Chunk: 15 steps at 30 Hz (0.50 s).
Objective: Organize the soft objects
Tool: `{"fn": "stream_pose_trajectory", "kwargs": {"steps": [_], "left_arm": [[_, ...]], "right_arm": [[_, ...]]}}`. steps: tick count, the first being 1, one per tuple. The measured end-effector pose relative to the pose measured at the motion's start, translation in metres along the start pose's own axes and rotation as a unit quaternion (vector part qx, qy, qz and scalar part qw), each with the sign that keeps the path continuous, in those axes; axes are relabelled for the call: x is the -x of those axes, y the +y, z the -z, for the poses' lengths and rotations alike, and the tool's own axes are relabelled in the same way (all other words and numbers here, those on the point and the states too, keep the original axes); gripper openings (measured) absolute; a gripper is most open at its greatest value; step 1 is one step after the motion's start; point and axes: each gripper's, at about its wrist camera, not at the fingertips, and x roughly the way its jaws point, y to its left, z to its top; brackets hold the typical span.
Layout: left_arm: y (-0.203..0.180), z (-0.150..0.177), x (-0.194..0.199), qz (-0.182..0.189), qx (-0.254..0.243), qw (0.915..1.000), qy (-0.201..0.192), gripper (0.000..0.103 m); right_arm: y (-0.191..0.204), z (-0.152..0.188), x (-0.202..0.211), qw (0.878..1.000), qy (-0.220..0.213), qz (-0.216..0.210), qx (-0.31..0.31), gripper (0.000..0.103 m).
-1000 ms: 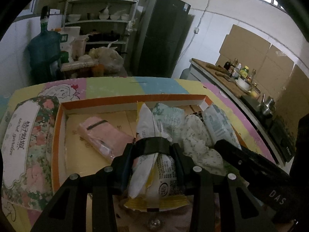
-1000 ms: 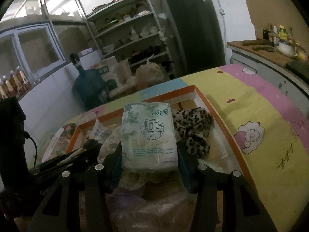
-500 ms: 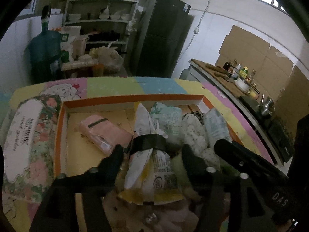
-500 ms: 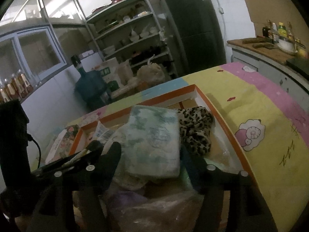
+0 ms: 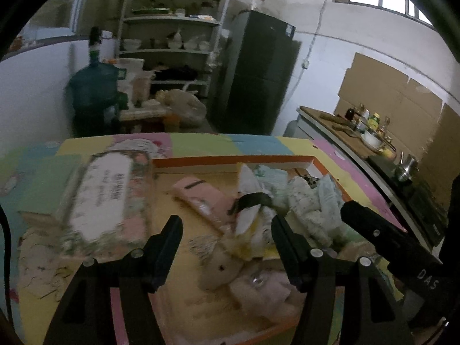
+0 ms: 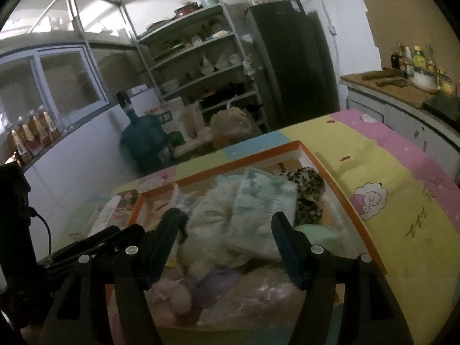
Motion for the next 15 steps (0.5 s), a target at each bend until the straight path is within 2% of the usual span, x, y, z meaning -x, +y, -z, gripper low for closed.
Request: {"fn": "stream_pose_trajectory", "kwargs": {"steps": [8,15], "left_arm": [[0.021,0.018,0.044,-0.03,0.01,0.999,-0.032,0.064],[0.03,0.033,0.083,-0.061,-0.003,0.996,-0.065,0.064]], "right_arm": [[0.039,0.014,0.022,0.999,-0.012,-0.001,0.033,0.069],[0.072,0.032,0.038,0.998,-0.019,-0.003,0.056,0.069]]}}
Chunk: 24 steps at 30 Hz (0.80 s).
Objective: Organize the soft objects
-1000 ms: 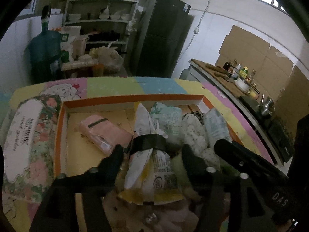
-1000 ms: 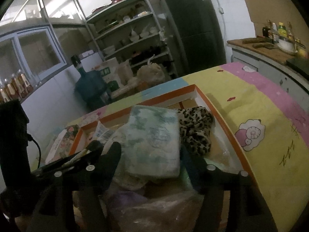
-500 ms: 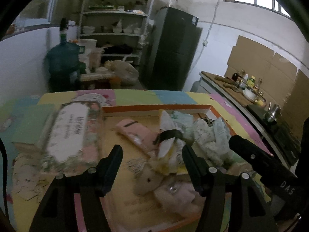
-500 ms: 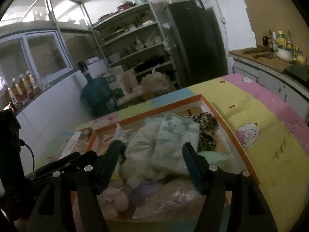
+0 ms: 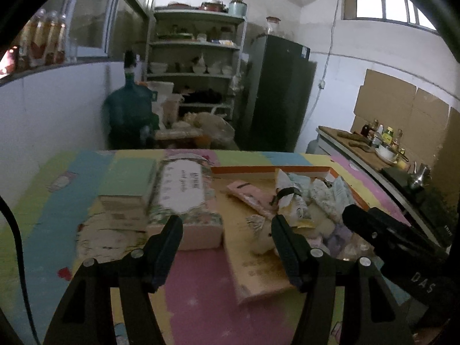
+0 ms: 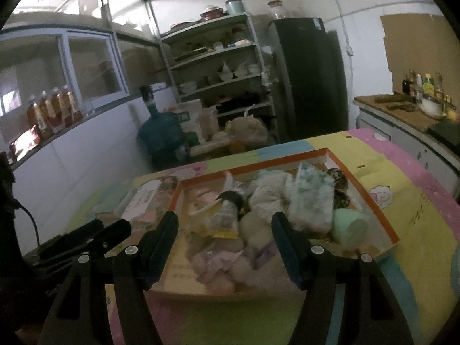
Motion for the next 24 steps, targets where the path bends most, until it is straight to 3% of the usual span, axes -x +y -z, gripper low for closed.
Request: {"fn": "stream_pose_trajectory", "kwargs": {"steps": [10,16,24], "left_arm": [[0.016,0.026,0.047,-0.028,-0.008,0.9992,-0.028,0.064],[0.028,0.046,0.076,-0.068,0.005,0.9963,-0.054,0.064],[0.039,0.072,0.105,-0.059,0.026,0.996,-0.062,0.064]], "right_arm": [[0.038,0.028,0.034,0.998,-0.052,0.019,0.001,0.075],[0.059,0.048,0.054,0.997,-0.072,0.028,0.016,0.075],[0.079,0.074,0.083,0.995,-0.086,0.026,0.042,0.075]]}}
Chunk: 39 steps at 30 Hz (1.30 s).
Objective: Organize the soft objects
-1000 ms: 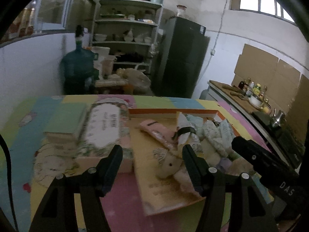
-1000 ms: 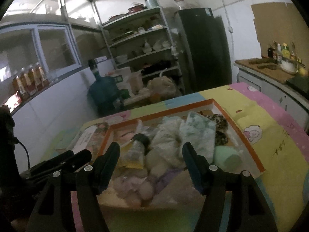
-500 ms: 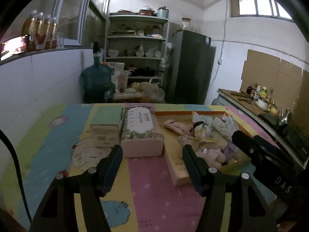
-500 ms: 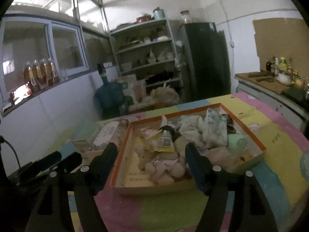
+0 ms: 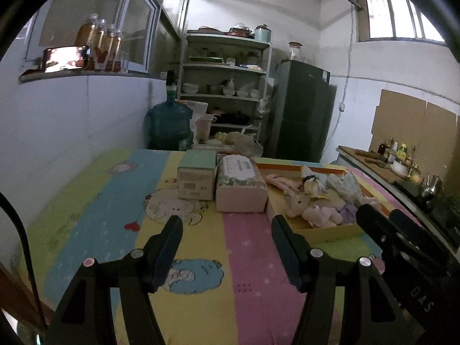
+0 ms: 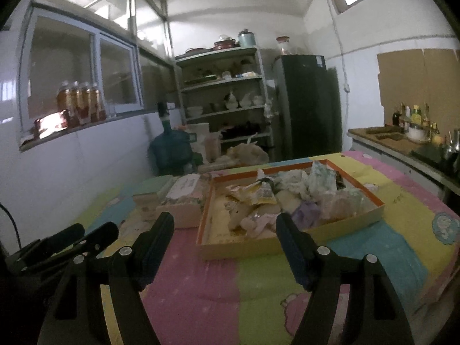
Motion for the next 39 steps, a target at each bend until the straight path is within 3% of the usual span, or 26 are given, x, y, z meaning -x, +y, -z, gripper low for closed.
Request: {"fn": "stream_pose_trajectory", "kwargs": {"steps": [9,23,39], "left_arm": [[-0.001,0.011,0.029,-0.03,-0.012,0.9994,-0.016,0.064],[-0.001,0.022,0.064,-0.028,-0.018,0.9991,-0.025,0.064],[0.001,0.022,0.077,-0.029,-0.017,0.9986,-0.041,0.064]], "right_arm": [[0.01,0.01,0.031,0.999,-0.012,0.033,0.005,0.075],[0.019,0.016,0.076,0.998,-0.04,0.044,0.008,0.075],[0.025,0.015,0.083,0.998,-0.043,0.036,0.012,0.075]]}}
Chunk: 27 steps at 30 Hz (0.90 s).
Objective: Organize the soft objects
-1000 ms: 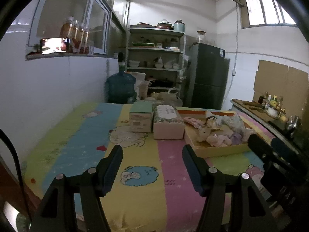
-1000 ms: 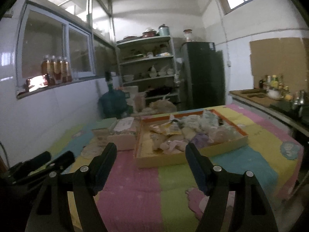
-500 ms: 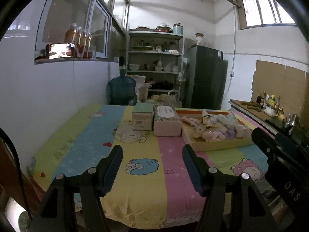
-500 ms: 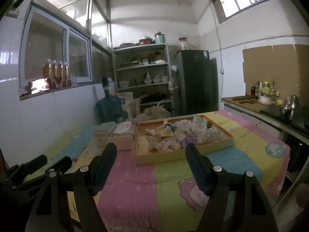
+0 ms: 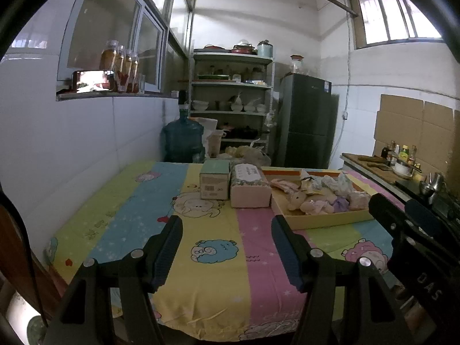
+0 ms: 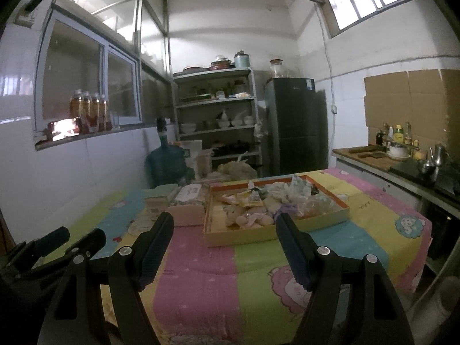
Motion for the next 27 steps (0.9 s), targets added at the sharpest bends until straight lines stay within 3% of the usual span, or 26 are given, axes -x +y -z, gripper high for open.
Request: {"fn": "stream_pose_trajectory", "kwargs": {"steps": [27], "left_arm": [[-0.0009,-0.0026,0.0049,0.003,-0.001,1.0,-0.008,0.064]], "right_arm": [[0.0058,-0.0008,0.0013,1.0,0.003,-0.009,0.008,0.075]]}}
